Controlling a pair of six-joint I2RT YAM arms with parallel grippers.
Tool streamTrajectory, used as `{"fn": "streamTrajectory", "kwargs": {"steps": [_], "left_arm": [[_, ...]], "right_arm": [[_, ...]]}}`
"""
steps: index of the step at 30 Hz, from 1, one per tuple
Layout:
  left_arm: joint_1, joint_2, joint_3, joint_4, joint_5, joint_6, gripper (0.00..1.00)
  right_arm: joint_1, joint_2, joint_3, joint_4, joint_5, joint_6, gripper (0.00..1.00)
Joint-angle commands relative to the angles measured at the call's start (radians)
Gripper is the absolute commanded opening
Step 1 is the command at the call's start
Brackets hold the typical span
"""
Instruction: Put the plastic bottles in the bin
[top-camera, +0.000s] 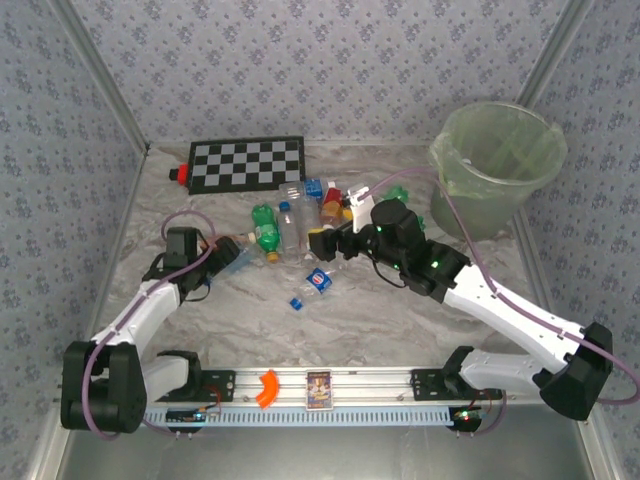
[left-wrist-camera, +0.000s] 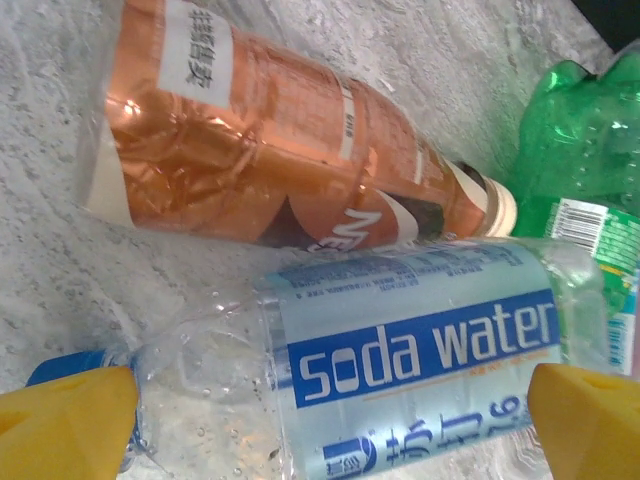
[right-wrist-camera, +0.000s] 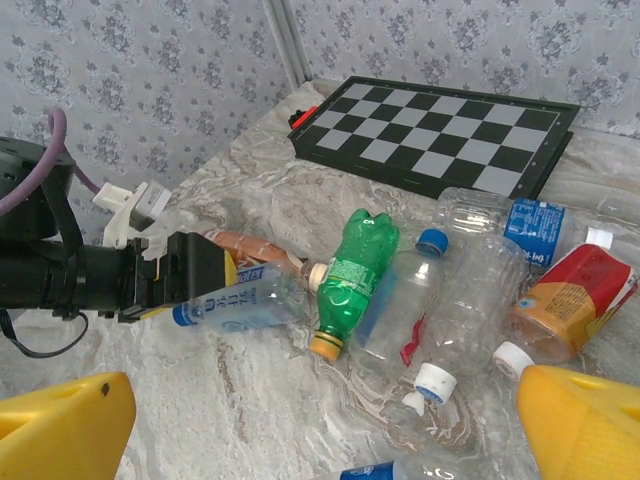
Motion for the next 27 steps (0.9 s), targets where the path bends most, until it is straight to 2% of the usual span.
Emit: {"fn": "streamTrajectory", "kwargs": {"steps": [1, 9, 14, 18, 27], "left_arm": [[0.002, -0.050, -0.010, 0.009, 0.037, -0.014, 1.00], [0.003, -0.002, 0.021, 0.015, -0.015, 0.075, 1.00], [0.004, 0.066, 0.018, 0.098, -0.037, 0.072, 1.00], [0.000, 0.102, 0.026, 0.104, 0.012, 0.065, 1.00], [-0.100, -0.035, -0.060, 0.042, 0.015, 0.018, 1.00]], "right_arm": [[0.009, 0.009, 0.005, 0.013, 0.016, -0.002, 1.00], [0.013, 0.042, 0.022, 0.009, 0.009, 0.004, 1.00], [0.017, 0.047, 0.021, 0.009, 0.010, 0.007, 1.00], [0.016, 0.038, 0.018, -0.002, 0.021, 0.004, 1.00], [0.016, 0.050, 0.011, 0.015, 0.018, 0.004, 1.00]]}}
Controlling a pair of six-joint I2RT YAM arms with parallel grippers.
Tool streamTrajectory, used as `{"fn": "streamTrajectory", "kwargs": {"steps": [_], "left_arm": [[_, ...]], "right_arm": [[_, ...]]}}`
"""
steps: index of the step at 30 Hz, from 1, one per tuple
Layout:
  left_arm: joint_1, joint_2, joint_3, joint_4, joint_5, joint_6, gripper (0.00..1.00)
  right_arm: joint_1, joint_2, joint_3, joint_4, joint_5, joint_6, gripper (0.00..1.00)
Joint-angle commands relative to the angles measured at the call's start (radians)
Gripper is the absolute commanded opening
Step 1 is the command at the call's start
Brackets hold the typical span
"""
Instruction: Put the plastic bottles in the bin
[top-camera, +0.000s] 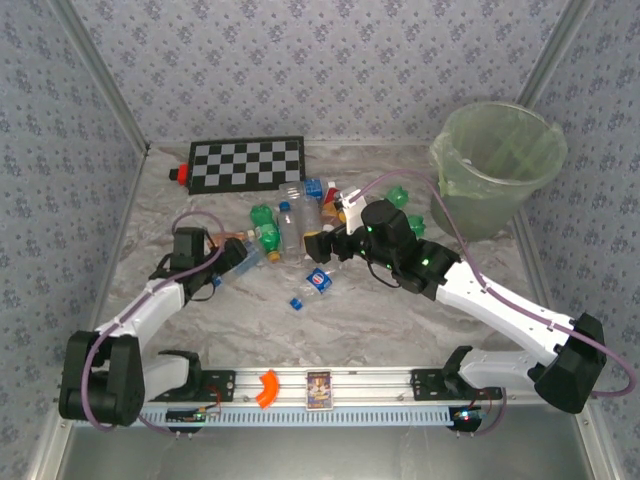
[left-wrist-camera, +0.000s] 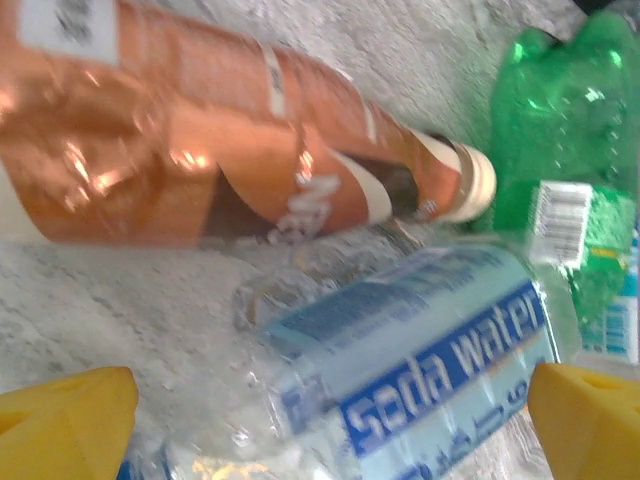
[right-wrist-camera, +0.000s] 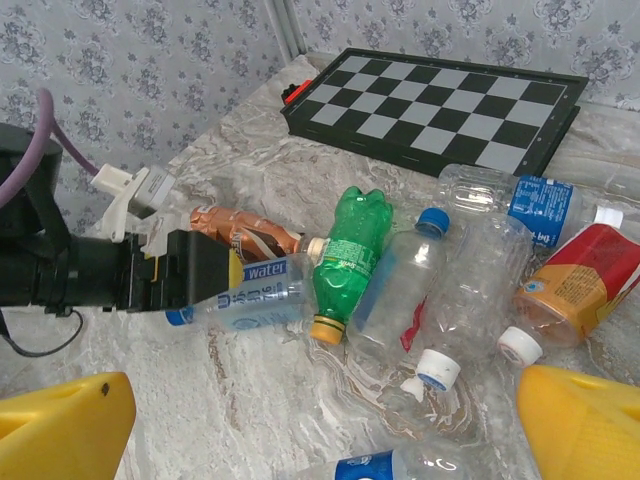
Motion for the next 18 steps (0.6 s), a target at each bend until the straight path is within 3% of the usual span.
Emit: {"fn": "streamTrajectory", "kwargs": {"steps": [1, 10, 18], "left_arm": [[-0.043, -0.081, -0.026, -0.051, 0.012, -0.039, 1.00], [-0.200, -0.217, -0.111, -0.081, -0.004, -0.116, 1.00], [-0.297, -0.179, -0.059, -0.210, -0.166, -0.034, 0.97]], "right_arm": [[0.006, 0.008, 0.016, 0.014, 0.006, 0.005, 1.00], [0.005, 0.017, 0.024, 0.009, 0.005, 0.014, 1.00], [0.010, 0.017, 0.028, 0.009, 0.001, 0.026, 1.00]]}}
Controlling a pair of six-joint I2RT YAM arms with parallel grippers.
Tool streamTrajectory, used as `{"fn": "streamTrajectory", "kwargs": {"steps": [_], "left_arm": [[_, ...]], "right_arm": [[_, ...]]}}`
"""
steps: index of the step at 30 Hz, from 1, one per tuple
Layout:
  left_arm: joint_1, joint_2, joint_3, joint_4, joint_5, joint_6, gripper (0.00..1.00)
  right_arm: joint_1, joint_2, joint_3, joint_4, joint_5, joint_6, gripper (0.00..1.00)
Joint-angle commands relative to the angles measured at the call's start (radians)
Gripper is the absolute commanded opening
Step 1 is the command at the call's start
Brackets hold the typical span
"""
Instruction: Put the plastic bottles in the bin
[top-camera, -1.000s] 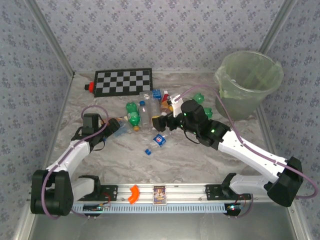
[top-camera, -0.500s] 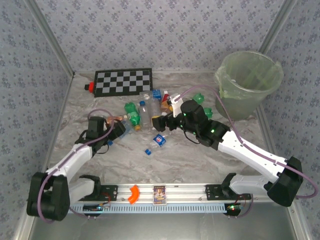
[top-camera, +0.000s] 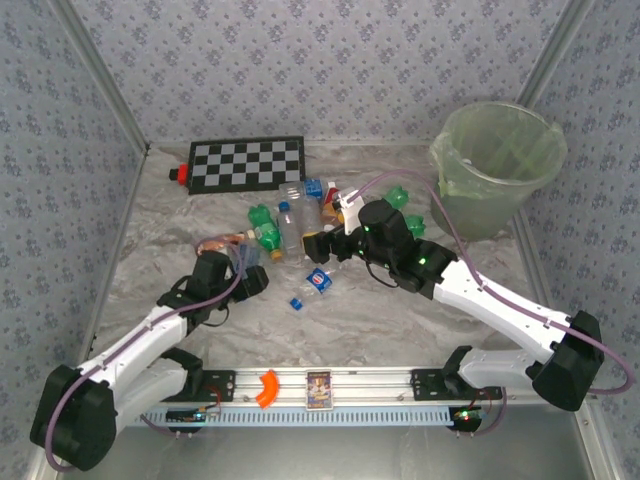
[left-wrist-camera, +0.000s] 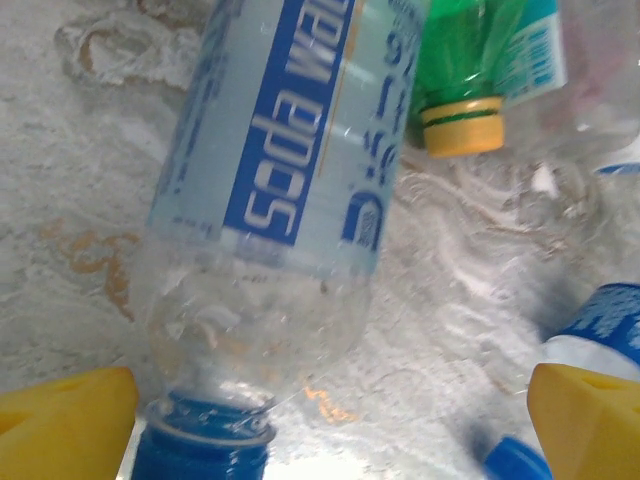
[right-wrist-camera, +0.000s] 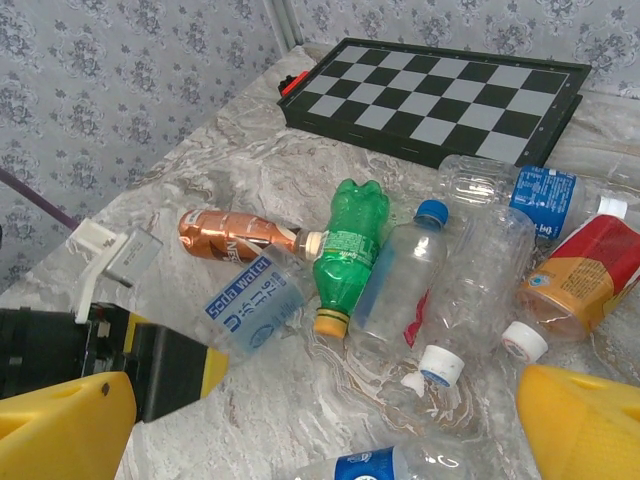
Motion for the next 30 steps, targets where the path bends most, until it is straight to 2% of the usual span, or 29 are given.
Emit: {"fn": "streamTrajectory", "kwargs": {"steps": [1, 4, 7, 10, 12, 15, 21, 24, 30], "left_arm": [[-0.019, 0.024, 0.042, -0.100, -0.107, 0.046, 0.95], [-0.038, 0.067, 0.041, -0.104, -0.127, 0.066, 0.90], [-0.077, 0.120, 0.051, -0.084, -0.161, 0.069, 0.77], [-0.110, 0.171, 0.083, -0.100, -0.200, 0.066, 0.74], [-0.119, 0.190, 0.095, -0.103, -0.209, 0.071, 0.68], [-0.126, 0.193, 0.100, -0.104, -0.225, 0.071, 0.65], [-0.127, 0.196, 0.102, -0.110, -0.233, 0.066, 0.44], [-0.129, 0.192, 0.096, -0.117, -0.233, 0.063, 0.41], [-0.132, 0.170, 0.093, -0.138, -0.228, 0.056, 0.25]], "right_arm": [[0.008, -0.001, 0.027, 0.005, 0.005, 0.017, 1.00], [0.008, -0.003, 0.023, 0.004, 0.015, 0.020, 1.00], [0.010, -0.001, 0.023, 0.001, 0.013, 0.021, 1.00], [0.013, -0.005, 0.022, -0.003, 0.016, 0.023, 1.00], [0.013, -0.010, 0.017, -0.002, 0.018, 0.022, 1.00], [0.014, -0.013, 0.008, 0.003, 0.020, 0.021, 1.00], [0.014, -0.015, 0.004, 0.005, 0.022, 0.021, 1.00], [0.014, -0.020, -0.001, 0.011, 0.029, 0.021, 1.00], [0.016, -0.024, -0.007, 0.017, 0.029, 0.023, 1.00]]}}
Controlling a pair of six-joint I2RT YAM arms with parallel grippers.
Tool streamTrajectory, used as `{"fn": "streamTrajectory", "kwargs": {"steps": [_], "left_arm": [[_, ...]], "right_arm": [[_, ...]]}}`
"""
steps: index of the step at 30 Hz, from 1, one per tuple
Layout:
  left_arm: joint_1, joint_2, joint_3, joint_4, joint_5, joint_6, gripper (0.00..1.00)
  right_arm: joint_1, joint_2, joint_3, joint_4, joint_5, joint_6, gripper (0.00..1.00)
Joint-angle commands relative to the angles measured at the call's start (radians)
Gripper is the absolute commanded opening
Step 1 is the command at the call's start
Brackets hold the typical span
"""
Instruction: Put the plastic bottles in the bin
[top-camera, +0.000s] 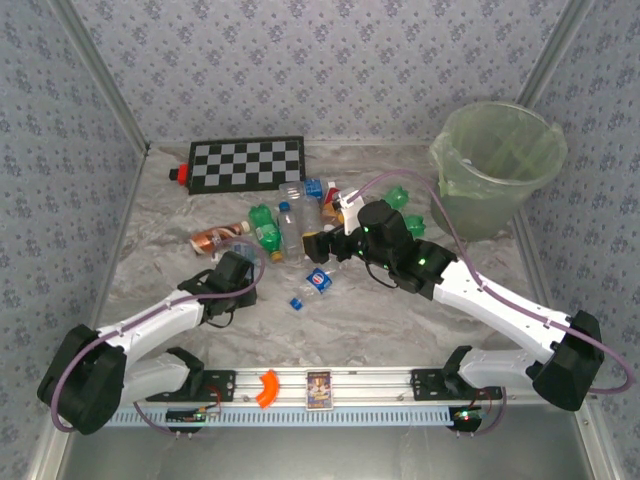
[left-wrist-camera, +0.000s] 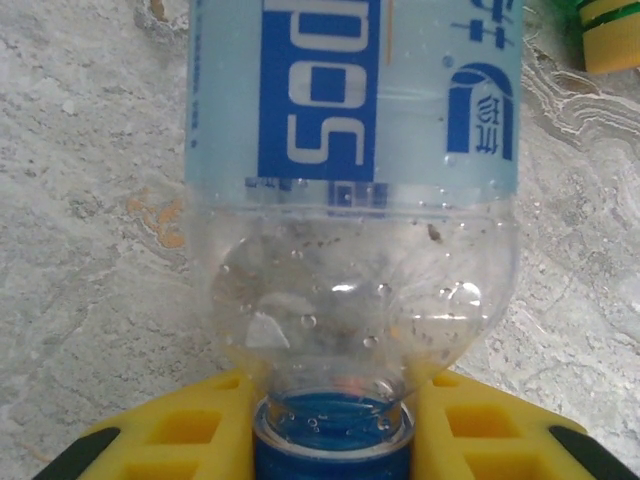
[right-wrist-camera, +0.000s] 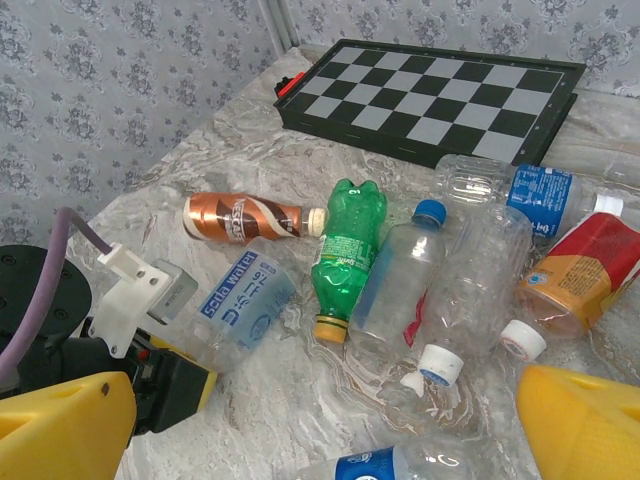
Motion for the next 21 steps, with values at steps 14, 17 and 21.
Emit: {"fn": "streamTrajectory", "kwargs": {"steps": [14, 17, 21], "left_arm": [[-0.094, -0.207, 0.030, -0.065, 0.012, 0.043, 0.20], [-0.113, -0.257, 0.038, -0.061, 0.021, 0.068, 0.20], [-0.144, -0.310, 0.058, -0.042, 0.055, 0.123, 0.20]], "right_arm": [[-0.041, -0.022, -0.014, 0.013, -0.014, 0.138, 1.00], [-0.102, -0.023, -0.041, 0.070, -0.132, 0.188, 1.00], [-0.161, -0.001, -0.092, 0.215, -0.300, 0.266, 0.91]]}}
